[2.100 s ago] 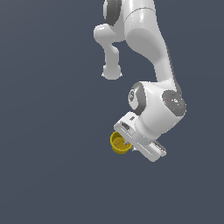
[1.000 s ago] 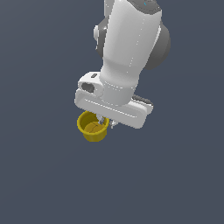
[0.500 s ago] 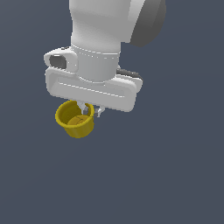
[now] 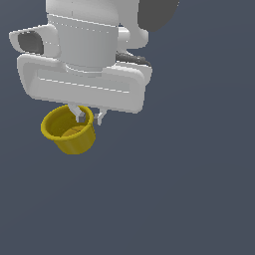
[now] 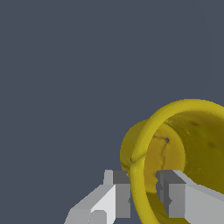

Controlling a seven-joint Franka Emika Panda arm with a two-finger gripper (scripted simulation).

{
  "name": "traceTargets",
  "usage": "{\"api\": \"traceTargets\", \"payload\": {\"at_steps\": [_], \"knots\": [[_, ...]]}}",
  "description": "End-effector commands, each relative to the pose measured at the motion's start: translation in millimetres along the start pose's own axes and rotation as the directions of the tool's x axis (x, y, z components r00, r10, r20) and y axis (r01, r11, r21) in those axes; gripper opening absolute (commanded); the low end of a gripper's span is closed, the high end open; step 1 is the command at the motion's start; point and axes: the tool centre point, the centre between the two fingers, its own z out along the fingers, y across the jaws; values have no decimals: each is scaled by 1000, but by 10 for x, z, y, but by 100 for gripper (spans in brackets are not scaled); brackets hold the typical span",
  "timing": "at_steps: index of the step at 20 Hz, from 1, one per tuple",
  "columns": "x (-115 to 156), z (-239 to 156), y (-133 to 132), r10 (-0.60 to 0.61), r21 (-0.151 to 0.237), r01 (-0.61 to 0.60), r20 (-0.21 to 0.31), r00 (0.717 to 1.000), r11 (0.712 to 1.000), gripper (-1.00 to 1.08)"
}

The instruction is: Pick up the object and move it to a goal position.

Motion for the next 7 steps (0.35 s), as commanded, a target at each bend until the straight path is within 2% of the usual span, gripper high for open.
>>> {"api": "traceTargets", "payload": {"at_steps": [1, 7], "knots": [[35, -66, 39, -14, 4, 14, -6, 1000, 1000, -100], [62, -102, 71, -24, 8, 24, -9, 1000, 1000, -100]]}}
